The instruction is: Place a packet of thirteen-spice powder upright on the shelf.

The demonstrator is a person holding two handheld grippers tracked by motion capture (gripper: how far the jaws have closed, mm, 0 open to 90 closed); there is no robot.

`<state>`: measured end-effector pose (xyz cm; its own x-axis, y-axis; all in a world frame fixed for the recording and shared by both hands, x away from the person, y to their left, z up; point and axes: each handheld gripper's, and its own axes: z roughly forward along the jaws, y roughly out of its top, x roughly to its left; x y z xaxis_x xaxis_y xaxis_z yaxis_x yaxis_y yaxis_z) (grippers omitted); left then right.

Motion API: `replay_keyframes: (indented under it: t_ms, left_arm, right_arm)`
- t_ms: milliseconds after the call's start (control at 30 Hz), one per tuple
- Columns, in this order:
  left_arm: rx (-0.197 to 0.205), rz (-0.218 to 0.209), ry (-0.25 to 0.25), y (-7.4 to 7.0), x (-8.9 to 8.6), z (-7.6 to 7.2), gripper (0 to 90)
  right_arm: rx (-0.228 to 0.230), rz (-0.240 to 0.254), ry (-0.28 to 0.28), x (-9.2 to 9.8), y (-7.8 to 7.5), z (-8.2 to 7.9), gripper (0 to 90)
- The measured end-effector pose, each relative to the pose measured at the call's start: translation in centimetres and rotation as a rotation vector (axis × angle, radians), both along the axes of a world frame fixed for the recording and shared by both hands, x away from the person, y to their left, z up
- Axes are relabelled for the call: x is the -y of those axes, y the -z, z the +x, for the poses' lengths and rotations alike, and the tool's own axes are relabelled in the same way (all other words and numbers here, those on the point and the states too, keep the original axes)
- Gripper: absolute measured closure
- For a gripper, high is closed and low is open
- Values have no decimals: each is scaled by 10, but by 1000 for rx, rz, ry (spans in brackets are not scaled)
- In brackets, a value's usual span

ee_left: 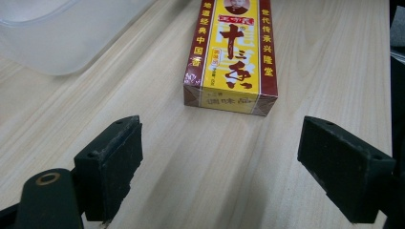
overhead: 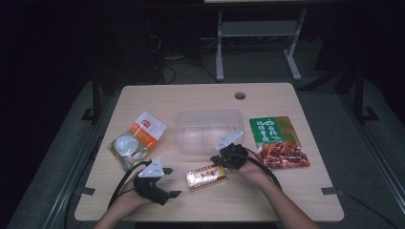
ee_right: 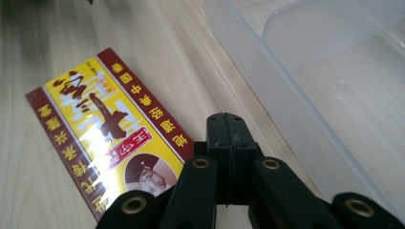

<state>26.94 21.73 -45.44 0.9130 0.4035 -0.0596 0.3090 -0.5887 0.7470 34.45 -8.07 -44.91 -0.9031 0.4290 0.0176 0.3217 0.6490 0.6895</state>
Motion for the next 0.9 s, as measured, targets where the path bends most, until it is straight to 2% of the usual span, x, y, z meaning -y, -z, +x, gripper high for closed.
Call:
replay_keyframes:
  t_ms: [133, 233, 300, 467, 500, 567, 700, 733, 800, 833, 900]
  left_arm:
    - [-4, 2, 6, 0, 1, 0, 147]
    - [-4, 2, 9, 1, 1, -1, 147]
    - [-6, 1, 9, 1, 1, -1, 147]
    - [-7, 4, 12, 1, 2, -1, 147]
    - [-9, 6, 14, 1, 2, -1, 147]
    - [-8, 7, 18, 1, 3, -1, 147]
    - [-11, 5, 19, 2, 3, -2, 147]
    - [-6, 7, 23, 2, 3, -1, 147]
    - [-6, 8, 24, 2, 3, -1, 147]
    - [-11, 8, 26, 2, 3, -1, 147]
    - [-10, 7, 26, 2, 3, -1, 147]
  right_arm:
    - [-29, 0, -8, 5, -1, -5, 898]
    - [-22, -9, -23, 8, -1, -6, 899]
    - [-41, -4, -34, 11, -3, -11, 899]
    - [-49, -17, -71, 14, -4, -18, 899]
    - [-70, -14, -67, 14, -5, -21, 899]
    - [-48, -26, -98, 14, -4, -21, 899]
    - [-36, -19, -97, 18, -8, -23, 898]
    - [-48, -7, -81, 20, -11, -25, 897]
    - [-40, 7, -88, 24, -14, -26, 879]
    - [-53, 32, -91, 32, -18, -30, 772]
    - [-51, 48, -105, 38, -18, -34, 677]
